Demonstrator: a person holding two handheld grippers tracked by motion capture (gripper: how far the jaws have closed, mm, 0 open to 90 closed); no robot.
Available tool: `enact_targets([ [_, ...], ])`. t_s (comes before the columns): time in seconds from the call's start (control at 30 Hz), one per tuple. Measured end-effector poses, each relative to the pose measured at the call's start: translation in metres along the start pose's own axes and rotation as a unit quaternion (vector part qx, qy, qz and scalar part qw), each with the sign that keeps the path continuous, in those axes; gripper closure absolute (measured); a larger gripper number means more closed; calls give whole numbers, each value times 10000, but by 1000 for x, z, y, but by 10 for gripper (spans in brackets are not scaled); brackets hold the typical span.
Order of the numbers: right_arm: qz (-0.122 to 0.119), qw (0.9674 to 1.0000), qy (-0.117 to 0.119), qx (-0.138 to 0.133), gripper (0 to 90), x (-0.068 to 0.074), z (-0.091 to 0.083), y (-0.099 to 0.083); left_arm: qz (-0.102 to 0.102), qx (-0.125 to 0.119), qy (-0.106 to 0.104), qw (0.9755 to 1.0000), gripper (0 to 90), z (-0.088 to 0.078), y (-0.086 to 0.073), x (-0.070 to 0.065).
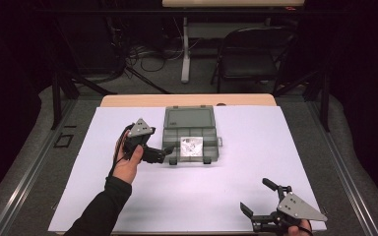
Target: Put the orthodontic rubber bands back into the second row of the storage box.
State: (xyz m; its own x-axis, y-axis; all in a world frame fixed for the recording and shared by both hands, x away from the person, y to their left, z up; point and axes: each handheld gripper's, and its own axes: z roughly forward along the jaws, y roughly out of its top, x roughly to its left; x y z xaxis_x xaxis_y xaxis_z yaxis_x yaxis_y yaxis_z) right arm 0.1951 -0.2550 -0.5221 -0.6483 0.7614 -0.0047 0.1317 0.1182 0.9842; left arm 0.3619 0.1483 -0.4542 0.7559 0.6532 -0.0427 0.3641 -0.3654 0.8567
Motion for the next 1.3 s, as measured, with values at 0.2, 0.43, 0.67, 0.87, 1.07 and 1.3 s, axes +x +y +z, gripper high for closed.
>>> enact_targets([
  [0.2,-22,10000,7,-16,0,0,0,0,-5,-121,42,9999,4,-14,-13,-3],
  [0.43,-26,10000,5,15,0,1,0,1,-81,-331,-11,9994,4,-28,-28,-5],
  [0.67,-85,10000,22,20,0,3,2,1,-128,-467,18,9988,4,-42,-42,-9],
  [0.87,-63,10000,0,-18,0,2,2,0,14,-554,39,9985,4,-56,-55,-15],
  [1.07,-90,10000,20,18,0,3,2,0,-48,-662,111,9977,4,-70,-73,-17],
  [1.3,-99,9999,21,46,0,3,2,0,-285,-764,197,9965,4,-83,-92,-14],
])
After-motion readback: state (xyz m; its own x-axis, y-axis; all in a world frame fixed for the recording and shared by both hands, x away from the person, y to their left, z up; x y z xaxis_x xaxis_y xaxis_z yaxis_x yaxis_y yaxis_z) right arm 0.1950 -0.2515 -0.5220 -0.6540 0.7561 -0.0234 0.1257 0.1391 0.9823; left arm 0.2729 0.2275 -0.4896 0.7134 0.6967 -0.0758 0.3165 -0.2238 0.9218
